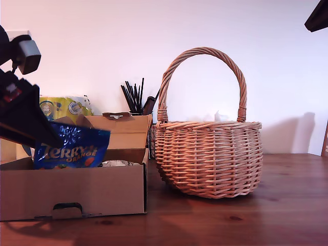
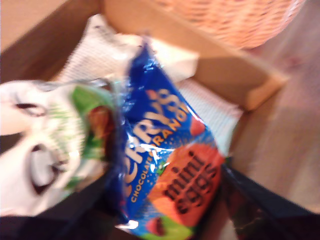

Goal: Move the bags of Easter eggs from the cardboard box on the left into the woven basket on the right side.

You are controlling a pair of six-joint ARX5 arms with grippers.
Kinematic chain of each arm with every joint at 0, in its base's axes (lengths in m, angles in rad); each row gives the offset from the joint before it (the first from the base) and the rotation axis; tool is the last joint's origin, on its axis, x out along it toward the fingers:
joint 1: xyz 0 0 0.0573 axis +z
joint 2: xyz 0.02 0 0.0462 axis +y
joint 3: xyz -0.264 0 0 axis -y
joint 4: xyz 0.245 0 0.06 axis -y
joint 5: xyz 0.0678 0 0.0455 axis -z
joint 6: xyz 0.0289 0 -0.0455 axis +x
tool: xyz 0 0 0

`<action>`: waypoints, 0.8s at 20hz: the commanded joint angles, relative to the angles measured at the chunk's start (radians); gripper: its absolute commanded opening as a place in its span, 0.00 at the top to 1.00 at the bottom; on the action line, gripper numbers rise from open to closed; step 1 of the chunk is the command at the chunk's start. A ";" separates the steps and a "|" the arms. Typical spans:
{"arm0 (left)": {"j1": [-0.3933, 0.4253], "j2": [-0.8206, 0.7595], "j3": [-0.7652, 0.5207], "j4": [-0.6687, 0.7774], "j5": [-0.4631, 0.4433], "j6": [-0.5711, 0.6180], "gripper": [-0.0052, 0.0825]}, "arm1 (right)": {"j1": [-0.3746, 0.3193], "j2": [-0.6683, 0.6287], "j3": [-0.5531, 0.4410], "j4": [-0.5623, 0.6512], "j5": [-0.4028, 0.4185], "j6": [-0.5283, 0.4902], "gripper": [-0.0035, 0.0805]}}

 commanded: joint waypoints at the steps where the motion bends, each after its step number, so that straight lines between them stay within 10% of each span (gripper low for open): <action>1: -0.018 0.012 0.003 -0.011 0.015 -0.012 0.45 | 0.005 0.000 -0.006 0.009 -0.006 -0.002 0.97; 16: -0.110 0.203 0.003 0.178 -0.086 0.001 0.47 | 0.005 0.000 -0.006 0.011 -0.006 -0.002 0.97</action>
